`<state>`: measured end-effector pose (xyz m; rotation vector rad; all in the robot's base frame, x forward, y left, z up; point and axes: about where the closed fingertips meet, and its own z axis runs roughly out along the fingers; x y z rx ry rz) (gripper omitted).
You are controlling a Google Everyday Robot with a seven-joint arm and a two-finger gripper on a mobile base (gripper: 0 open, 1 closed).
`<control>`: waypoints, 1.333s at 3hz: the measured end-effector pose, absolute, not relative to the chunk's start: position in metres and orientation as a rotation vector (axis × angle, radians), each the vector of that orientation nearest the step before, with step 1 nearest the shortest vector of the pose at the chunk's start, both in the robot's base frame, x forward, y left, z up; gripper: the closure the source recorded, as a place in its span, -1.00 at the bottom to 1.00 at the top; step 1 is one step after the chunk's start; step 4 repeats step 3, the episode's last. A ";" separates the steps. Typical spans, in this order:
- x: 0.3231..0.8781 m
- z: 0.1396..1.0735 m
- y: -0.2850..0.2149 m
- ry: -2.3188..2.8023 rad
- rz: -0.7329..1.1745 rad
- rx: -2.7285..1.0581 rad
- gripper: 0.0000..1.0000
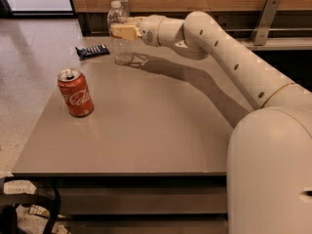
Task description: Move water bottle near rxbar blueberry
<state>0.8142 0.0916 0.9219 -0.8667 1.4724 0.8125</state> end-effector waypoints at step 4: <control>0.814 0.922 0.095 1.471 0.817 -0.870 -1.00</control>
Offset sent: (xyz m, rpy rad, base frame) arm 0.0000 0.0001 0.0001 0.0000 0.0000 0.0002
